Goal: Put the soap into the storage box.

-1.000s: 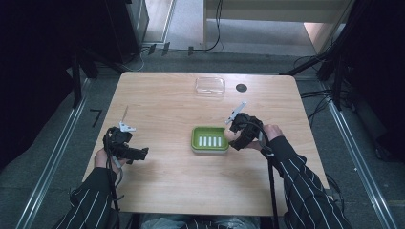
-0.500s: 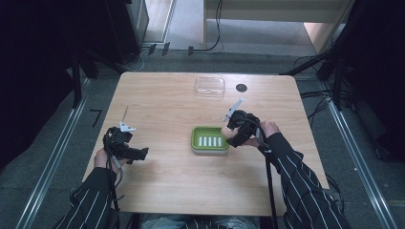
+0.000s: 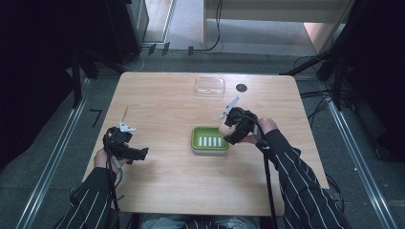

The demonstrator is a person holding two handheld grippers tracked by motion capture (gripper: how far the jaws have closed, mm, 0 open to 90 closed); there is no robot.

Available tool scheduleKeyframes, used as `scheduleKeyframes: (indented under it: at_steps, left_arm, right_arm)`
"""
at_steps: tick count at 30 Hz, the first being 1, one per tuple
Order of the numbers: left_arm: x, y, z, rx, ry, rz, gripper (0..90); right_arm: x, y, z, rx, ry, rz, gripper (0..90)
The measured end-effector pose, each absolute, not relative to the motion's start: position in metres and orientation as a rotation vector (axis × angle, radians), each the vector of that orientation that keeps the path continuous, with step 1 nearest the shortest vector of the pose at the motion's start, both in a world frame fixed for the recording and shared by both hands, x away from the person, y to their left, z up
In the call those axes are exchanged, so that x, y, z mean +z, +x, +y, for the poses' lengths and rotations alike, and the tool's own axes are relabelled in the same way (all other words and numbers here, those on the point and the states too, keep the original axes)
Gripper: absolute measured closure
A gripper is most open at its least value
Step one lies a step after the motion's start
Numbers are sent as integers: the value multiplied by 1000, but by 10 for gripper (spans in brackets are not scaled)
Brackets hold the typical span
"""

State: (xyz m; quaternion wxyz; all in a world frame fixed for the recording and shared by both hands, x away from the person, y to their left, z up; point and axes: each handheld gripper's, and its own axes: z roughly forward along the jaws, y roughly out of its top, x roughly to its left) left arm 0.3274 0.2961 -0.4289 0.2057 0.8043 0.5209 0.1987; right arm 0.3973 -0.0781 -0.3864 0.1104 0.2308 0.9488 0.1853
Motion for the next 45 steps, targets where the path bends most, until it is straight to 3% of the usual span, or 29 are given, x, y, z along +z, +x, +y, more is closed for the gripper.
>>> scheduleKeyframes:
  at_steps: [45]
  left_arm:
    - [-430, 328, 297, 548, 2240, 1455, 0]
  right_arm:
    - [-390, 414, -43, 579, 506, 2840, 336]
